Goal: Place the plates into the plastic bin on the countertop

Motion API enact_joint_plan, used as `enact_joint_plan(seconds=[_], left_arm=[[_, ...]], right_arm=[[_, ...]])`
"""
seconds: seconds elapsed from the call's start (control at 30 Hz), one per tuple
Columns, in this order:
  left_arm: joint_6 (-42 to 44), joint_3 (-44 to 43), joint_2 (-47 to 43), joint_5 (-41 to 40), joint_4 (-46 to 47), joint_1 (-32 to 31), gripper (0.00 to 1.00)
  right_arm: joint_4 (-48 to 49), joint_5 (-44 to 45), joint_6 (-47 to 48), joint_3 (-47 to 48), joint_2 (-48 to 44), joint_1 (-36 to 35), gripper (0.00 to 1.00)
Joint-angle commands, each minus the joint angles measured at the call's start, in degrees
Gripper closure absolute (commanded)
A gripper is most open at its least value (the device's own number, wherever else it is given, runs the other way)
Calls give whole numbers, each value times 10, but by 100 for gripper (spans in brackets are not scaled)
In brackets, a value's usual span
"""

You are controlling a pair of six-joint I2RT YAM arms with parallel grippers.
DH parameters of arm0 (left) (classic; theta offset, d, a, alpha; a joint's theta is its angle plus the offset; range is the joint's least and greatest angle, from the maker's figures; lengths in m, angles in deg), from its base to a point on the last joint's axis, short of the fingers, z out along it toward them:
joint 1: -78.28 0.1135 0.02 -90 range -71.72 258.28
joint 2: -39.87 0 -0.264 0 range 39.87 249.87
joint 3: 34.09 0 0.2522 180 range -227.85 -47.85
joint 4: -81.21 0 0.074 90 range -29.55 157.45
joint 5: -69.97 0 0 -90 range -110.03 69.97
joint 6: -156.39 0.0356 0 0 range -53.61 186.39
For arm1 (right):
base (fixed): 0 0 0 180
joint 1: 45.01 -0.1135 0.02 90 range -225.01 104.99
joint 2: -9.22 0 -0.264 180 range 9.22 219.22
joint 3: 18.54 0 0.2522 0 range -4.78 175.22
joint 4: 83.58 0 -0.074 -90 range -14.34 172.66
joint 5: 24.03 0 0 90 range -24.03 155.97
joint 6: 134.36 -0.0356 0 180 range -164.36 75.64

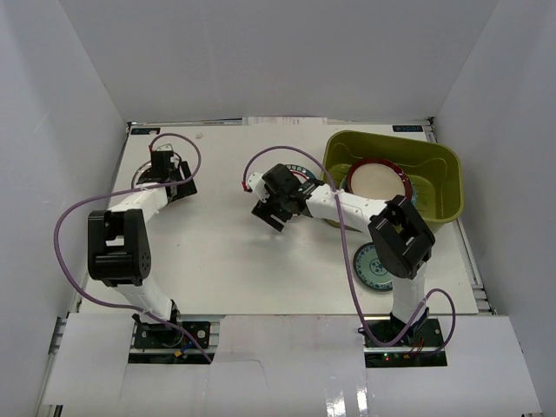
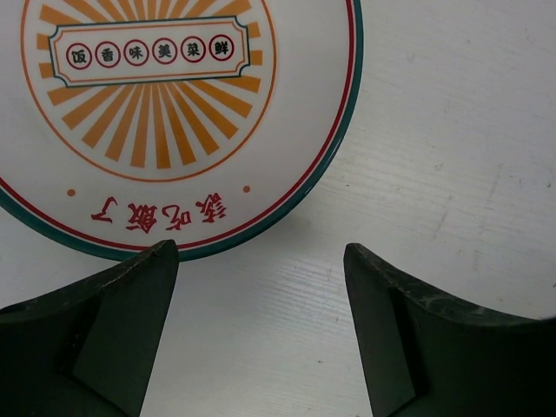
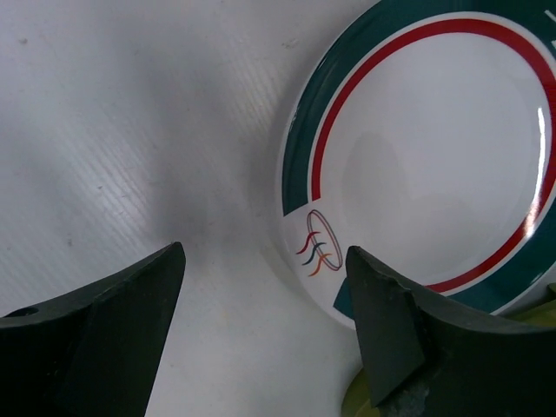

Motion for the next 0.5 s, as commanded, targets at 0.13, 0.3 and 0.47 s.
enact_joint_plan(seconds=[0.13,0.3,0.47], left_arm=[[60,-52,32,-30,0,-22,11],[74,-66,60,-57,-3,-37,11],[94,-84,84,-82,-7,-51,11]], right_arm=[[57,59,44,27,44,-1,32],[72,77,62,31,80,-6,45],[114,84,67,21,78,-18,75]])
